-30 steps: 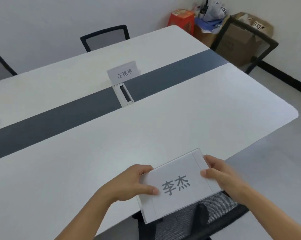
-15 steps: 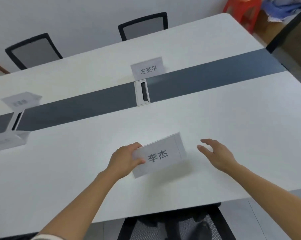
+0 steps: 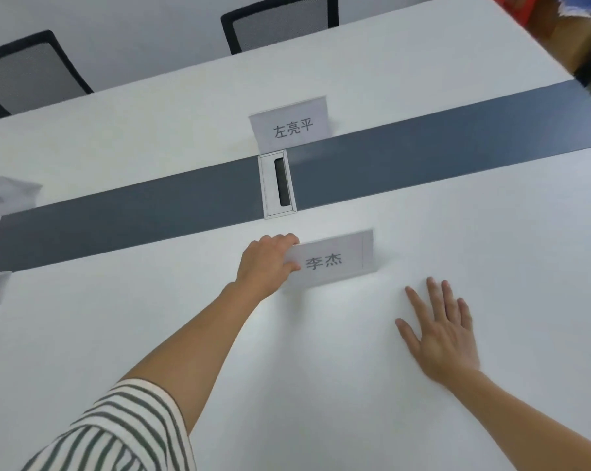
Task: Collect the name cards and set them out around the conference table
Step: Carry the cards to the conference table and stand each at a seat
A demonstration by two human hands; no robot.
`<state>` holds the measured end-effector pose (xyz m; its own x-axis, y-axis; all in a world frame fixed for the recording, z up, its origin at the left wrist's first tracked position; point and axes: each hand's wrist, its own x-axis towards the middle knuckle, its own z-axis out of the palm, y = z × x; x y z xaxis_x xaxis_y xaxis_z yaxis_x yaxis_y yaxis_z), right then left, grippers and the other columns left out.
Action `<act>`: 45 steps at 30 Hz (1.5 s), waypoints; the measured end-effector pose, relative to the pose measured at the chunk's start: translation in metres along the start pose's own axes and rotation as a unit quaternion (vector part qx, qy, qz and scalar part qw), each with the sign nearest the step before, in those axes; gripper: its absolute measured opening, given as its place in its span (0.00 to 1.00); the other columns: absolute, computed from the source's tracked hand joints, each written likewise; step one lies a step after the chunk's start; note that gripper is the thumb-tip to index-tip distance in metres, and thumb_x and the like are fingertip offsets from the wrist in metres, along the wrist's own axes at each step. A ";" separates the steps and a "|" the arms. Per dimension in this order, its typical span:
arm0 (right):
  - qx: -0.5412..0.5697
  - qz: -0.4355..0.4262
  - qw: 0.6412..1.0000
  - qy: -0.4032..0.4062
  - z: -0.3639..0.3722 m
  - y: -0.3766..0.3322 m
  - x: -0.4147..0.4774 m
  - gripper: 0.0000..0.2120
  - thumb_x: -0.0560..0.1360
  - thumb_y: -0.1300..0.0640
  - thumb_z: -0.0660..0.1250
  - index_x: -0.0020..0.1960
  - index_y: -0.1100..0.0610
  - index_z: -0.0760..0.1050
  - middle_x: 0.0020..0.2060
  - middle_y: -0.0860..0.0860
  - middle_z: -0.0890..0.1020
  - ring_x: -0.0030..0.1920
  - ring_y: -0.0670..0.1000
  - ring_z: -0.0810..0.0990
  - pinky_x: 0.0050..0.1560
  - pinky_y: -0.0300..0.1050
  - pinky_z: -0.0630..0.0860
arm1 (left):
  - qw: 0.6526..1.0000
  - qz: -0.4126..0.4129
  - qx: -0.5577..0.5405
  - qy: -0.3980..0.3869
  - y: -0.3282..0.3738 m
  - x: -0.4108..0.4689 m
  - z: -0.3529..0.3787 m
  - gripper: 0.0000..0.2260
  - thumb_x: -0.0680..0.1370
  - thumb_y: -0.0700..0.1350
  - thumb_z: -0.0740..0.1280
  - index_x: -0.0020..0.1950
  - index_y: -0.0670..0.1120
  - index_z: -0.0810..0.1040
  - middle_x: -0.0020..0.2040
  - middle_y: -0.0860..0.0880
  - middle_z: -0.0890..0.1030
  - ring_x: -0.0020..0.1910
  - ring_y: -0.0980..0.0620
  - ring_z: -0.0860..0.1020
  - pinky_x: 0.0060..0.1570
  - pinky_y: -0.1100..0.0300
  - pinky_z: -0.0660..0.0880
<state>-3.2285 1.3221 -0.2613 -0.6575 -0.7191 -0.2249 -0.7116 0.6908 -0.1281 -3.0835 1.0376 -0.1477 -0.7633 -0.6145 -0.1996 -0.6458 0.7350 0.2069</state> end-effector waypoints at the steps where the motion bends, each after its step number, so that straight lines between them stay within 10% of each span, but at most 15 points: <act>1: -0.004 0.002 1.000 0.001 0.001 0.000 0.001 0.33 0.76 0.34 0.43 0.78 0.46 0.54 0.79 0.54 0.54 0.79 0.56 0.47 0.75 0.54 0.42 | 1.000 0.006 0.004 -0.003 -0.003 0.009 0.001 0.16 0.77 0.50 0.66 0.64 0.49 0.72 0.58 0.49 0.80 0.54 0.44 0.74 0.51 0.53 0.69; 21: -0.009 0.010 1.000 -0.001 0.005 0.002 0.003 0.32 0.77 0.34 0.43 0.77 0.45 0.57 0.79 0.53 0.55 0.79 0.56 0.50 0.75 0.55 0.48 | 0.997 0.040 0.059 -0.017 -0.016 0.094 0.003 0.18 0.78 0.51 0.64 0.66 0.48 0.69 0.58 0.46 0.78 0.55 0.43 0.74 0.53 0.48 0.71; 28: -0.011 0.009 1.000 0.009 0.007 0.003 0.003 0.32 0.76 0.35 0.49 0.77 0.45 0.57 0.79 0.53 0.56 0.79 0.55 0.49 0.75 0.55 0.47 | 0.997 0.036 0.052 0.054 -0.014 0.076 0.000 0.25 0.77 0.51 0.65 0.72 0.47 0.65 0.71 0.44 0.68 0.70 0.43 0.65 0.67 0.48 0.62; 38: 0.008 0.004 0.999 -0.048 -0.015 -0.003 -0.003 0.32 0.78 0.36 0.46 0.79 0.46 0.49 0.80 0.53 0.47 0.79 0.55 0.41 0.77 0.54 0.43 | 0.943 -0.121 -0.309 -0.008 0.015 -0.105 -0.012 0.09 0.77 0.47 0.67 0.55 0.49 0.79 0.43 0.52 0.81 0.43 0.53 0.78 0.44 0.57 0.77; 45: 0.190 -0.017 0.958 -0.217 -0.078 -0.008 -0.078 0.22 0.76 0.42 0.63 0.68 0.49 0.72 0.64 0.50 0.78 0.62 0.52 0.76 0.60 0.48 0.72 | 0.895 -0.212 -0.381 -0.089 0.032 -0.287 -0.004 0.11 0.76 0.50 0.68 0.57 0.51 0.78 0.49 0.53 0.80 0.46 0.56 0.79 0.45 0.65 0.73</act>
<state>-3.1911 1.3667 -0.1679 -0.4123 -0.7001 -0.5830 -0.5361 0.7038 -0.4661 -2.8857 1.2362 -0.0797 -0.4749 -0.6862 -0.5510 -0.7542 -0.0052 0.6566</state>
